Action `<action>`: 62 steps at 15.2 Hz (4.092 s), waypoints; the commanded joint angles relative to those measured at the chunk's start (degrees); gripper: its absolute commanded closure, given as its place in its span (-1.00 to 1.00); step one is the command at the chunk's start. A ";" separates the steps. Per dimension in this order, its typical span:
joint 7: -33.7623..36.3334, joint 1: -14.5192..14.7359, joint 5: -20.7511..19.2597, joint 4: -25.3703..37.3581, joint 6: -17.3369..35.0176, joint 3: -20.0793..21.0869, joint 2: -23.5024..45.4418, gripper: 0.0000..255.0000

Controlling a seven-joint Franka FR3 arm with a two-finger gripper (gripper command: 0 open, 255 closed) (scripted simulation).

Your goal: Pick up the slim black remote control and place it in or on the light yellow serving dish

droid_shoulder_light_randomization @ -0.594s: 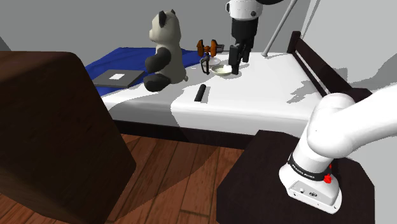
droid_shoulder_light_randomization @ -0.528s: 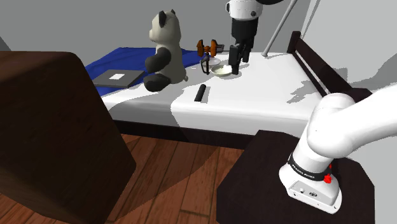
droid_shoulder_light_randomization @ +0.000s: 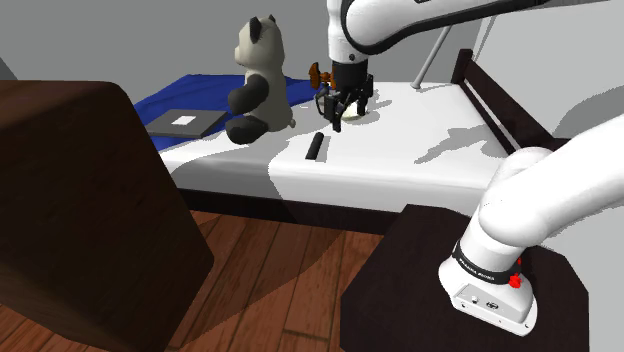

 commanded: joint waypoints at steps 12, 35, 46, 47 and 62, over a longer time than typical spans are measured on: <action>27.28 -8.60 -6.61 8.39 18.69 4.22 25.88 -1.00; 54.58 -11.83 -17.20 27.84 30.36 -2.05 56.79 -1.00; 54.53 -11.89 -17.20 27.68 30.46 -2.07 56.72 1.00; 54.60 -11.87 -17.20 27.37 30.50 -2.05 56.47 1.00; 52.33 -12.19 -15.25 30.06 24.36 -1.26 52.78 1.00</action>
